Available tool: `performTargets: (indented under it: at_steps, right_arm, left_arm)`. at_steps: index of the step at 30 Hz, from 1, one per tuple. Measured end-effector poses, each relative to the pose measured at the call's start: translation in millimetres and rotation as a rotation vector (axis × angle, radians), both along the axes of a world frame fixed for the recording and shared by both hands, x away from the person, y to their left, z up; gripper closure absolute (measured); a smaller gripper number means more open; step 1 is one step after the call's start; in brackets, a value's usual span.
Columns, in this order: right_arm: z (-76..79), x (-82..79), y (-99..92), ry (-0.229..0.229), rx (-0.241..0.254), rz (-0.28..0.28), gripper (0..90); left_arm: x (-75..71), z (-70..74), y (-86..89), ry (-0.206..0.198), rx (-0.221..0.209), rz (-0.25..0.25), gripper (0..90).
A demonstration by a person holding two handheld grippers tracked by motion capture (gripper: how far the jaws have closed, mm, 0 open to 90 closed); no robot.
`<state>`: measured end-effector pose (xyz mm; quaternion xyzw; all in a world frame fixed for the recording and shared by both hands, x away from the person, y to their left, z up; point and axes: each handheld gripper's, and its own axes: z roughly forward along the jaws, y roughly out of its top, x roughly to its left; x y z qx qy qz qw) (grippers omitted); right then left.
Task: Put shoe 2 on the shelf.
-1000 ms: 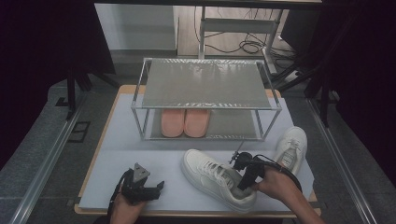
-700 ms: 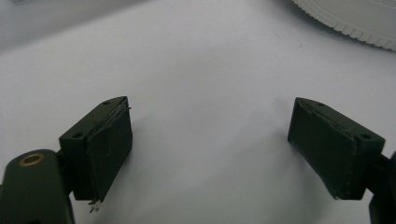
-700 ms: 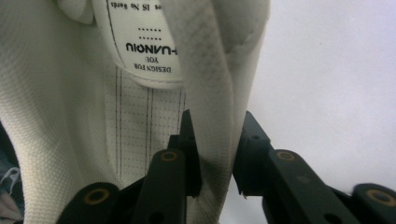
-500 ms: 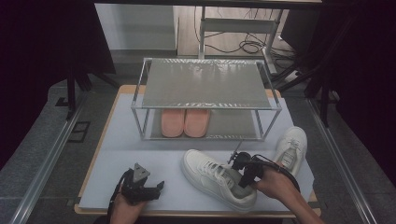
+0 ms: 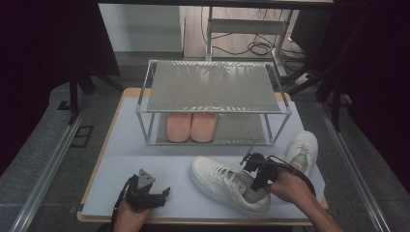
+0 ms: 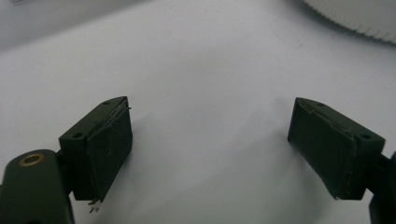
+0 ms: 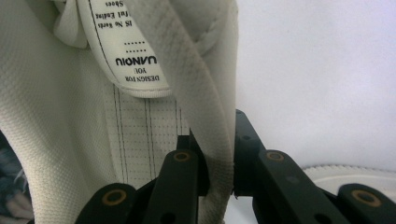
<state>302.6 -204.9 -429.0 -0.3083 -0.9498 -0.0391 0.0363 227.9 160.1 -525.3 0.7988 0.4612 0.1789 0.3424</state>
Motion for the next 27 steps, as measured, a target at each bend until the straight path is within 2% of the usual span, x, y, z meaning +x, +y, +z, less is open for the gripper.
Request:
performTargets:
  at_steps: [3, 8, 9, 10, 15, 16, 27]
  right_arm:
    - [8.1, 0.4, -2.7, -0.011, 0.014, -0.005, 83.4]
    - [30.4, 0.8, -3.9, -0.028, 0.031, -0.004, 83.3]
    - [30.4, 0.8, -3.9, -0.028, 0.031, -0.004, 83.3]
    - [38.3, 1.0, -3.4, -0.035, 0.038, 0.001, 83.3]
    - [53.6, 1.3, -1.6, -0.052, 0.048, 0.005, 83.2]
    - [61.0, 2.1, -0.7, -0.055, 0.048, 0.004, 83.3]
    - [94.9, 8.7, 2.1, -0.053, 0.1, -0.018, 83.2]
  left_arm:
    - [0.0, -0.2, -0.3, -0.001, -0.003, 0.003, 13.8]
    - [0.2, -0.1, 0.0, -0.002, 0.001, 0.001, 13.6]
    - [0.2, -0.1, -0.1, -0.002, 0.001, 0.0, 13.6]
    - [0.2, -0.1, 0.0, -0.002, 0.001, 0.0, 13.6]
    - [0.1, 0.0, -0.1, -0.002, 0.001, 0.001, 13.6]
    - [0.1, -0.1, -0.1, -0.002, 0.001, 0.001, 13.6]
    - [-0.2, 0.2, 0.2, -0.001, 0.005, -0.002, 13.6]
